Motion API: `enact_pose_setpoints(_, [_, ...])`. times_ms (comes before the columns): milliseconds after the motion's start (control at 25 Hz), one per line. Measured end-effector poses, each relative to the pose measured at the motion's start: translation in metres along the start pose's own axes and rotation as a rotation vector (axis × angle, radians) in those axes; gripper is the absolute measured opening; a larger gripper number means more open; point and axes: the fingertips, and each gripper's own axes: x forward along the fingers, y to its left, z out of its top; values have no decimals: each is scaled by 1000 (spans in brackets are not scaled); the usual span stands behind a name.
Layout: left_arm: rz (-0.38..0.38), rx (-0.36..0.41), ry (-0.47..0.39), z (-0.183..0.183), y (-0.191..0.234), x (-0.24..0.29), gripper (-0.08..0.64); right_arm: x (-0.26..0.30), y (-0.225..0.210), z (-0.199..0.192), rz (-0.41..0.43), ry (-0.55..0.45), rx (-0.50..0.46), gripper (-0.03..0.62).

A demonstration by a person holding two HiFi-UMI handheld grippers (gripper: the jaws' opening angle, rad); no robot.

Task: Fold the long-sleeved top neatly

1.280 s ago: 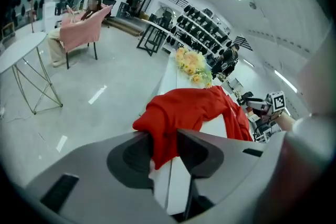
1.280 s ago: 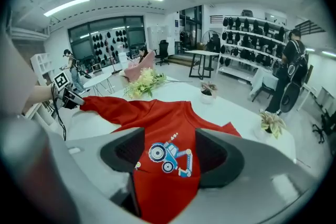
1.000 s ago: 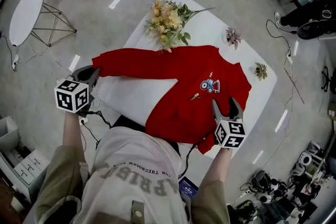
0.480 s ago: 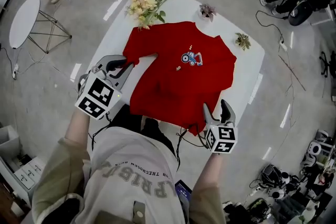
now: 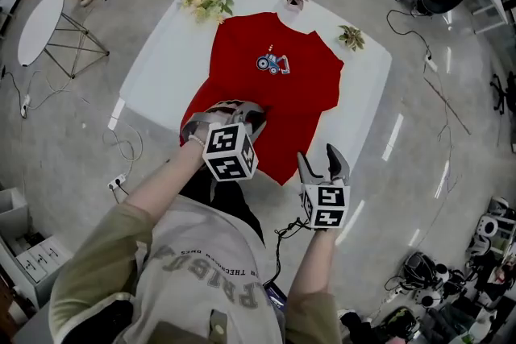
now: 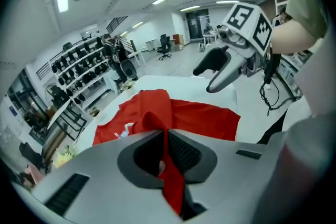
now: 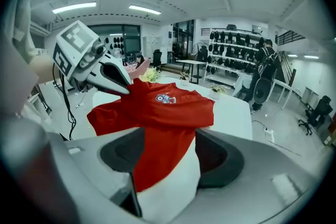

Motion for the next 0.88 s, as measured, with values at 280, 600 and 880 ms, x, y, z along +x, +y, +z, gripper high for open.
enact_pose_setpoints(280, [-132, 36, 16, -2, -60, 50, 34, -5, 0, -9, 18, -7, 33, 290])
enact_pose_setpoints(600, [-190, -45, -13, -28, -86, 66, 49, 7, 7, -31, 17, 56, 54, 290])
enact_pose_setpoints(880, [25, -427, -142, -87, -35, -26, 259, 11, 43, -43, 143, 112, -1, 290])
